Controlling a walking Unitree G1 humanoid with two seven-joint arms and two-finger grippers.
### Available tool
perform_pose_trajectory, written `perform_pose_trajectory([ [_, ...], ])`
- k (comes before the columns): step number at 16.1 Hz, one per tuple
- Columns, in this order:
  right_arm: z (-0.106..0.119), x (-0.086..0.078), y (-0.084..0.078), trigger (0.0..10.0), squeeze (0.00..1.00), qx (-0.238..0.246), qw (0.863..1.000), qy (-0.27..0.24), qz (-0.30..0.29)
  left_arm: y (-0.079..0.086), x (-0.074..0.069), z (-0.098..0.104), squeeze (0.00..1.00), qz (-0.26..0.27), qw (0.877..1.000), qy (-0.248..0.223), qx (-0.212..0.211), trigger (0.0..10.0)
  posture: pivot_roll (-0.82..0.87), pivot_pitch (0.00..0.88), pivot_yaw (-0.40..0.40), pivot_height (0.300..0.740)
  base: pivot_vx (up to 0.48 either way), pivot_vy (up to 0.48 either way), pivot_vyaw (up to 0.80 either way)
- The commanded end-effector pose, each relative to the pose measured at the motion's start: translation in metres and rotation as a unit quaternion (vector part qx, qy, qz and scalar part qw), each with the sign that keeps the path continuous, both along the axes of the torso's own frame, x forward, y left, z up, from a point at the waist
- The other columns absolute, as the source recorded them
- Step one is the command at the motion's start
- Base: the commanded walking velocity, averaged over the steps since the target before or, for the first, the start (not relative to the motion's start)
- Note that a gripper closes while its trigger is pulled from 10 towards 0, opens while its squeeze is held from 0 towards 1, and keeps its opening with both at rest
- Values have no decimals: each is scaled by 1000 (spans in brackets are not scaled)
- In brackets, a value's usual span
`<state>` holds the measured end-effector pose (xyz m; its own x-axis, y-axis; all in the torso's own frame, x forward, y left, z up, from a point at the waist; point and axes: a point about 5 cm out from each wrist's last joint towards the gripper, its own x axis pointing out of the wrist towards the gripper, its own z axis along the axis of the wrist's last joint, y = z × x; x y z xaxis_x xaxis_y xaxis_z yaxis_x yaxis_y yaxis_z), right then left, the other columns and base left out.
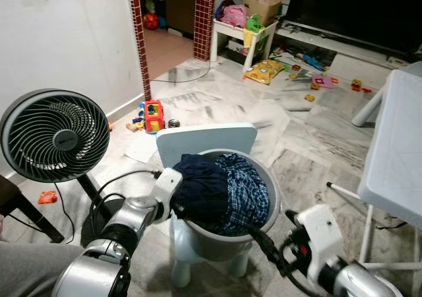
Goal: Hang hanger
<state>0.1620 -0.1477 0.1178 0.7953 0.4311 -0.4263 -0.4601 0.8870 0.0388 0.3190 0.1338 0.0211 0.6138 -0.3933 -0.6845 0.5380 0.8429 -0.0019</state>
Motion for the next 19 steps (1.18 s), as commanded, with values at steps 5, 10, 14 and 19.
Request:
perform_pose_trajectory([
  [5, 8, -15, -4, 10000, 0, -7, 1000, 14, 6, -5, 2, 1, 1000, 20, 999, -25, -9, 10000, -160, 59, -141, 740, 0, 0, 0],
  [10, 13, -28, -9, 10000, 0, -13, 999, 31, 10, -7, -3, -5, 996, 36, 999, -19, -18, 10000, -186, 74, -183, 740, 0, 0, 0],
  [14, 15, -32, -10, 10000, 0, -15, 999, 39, 13, -5, -6, -9, 0, 60, 998, -4, -28, 10000, -208, 76, -196, 740, 0, 0, 0],
  [19, 16, -34, -10, 10000, 0, -15, 999, 46, 11, -7, -7, -11, 0, 78, 996, 13, -51, 0, -209, 76, -191, 740, 0, 0, 0],
])
